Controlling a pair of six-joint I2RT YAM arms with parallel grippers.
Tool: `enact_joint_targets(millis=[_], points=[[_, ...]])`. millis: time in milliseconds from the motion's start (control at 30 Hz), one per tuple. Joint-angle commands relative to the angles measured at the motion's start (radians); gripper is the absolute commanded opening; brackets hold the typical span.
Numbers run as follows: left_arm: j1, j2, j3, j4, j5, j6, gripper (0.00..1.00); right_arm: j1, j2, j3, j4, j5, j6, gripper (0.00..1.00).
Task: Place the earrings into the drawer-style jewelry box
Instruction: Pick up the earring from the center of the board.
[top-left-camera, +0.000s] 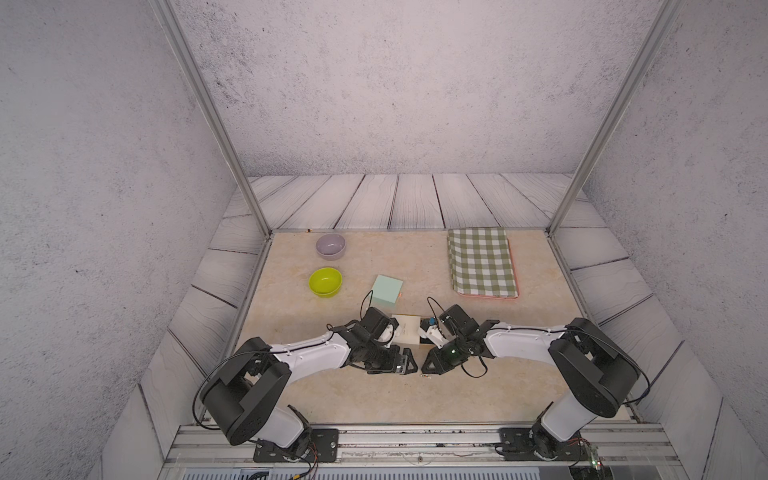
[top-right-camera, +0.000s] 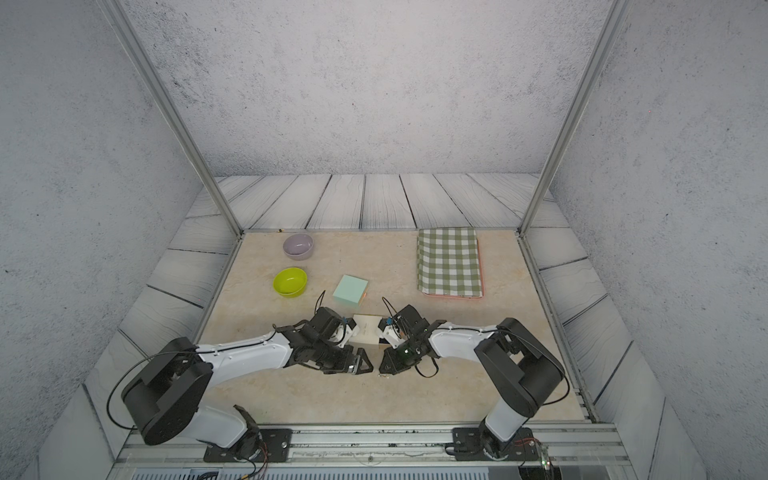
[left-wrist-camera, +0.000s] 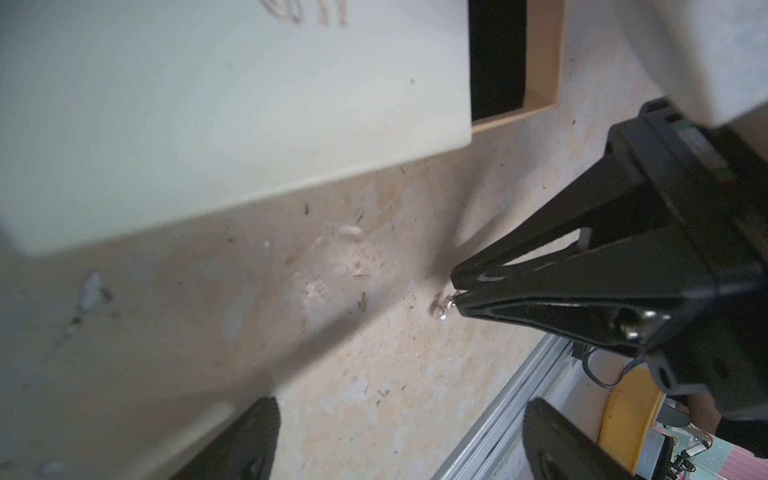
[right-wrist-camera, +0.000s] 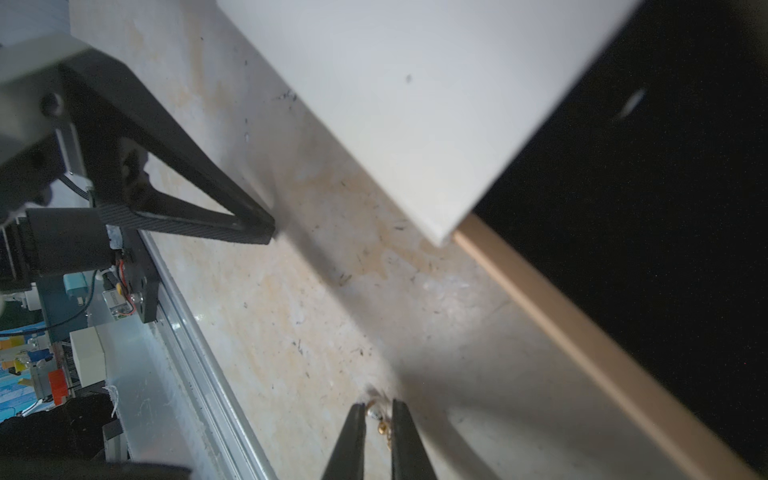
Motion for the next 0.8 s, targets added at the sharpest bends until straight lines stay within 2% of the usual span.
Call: enact_joint_targets(millis=[0,767], points=[[0.005,-0.01,0.016,-0.012,-0.001,0.02,0.95,-0.002,0.015,-0.003,-0.025,-0.018,-0.012,0.16],[0.006,-0.018,0.009,-0.013,-0.002,0.02,0.95,-0.002,0.025,-0.004,-0.005,-0.045,0.003,0.15]])
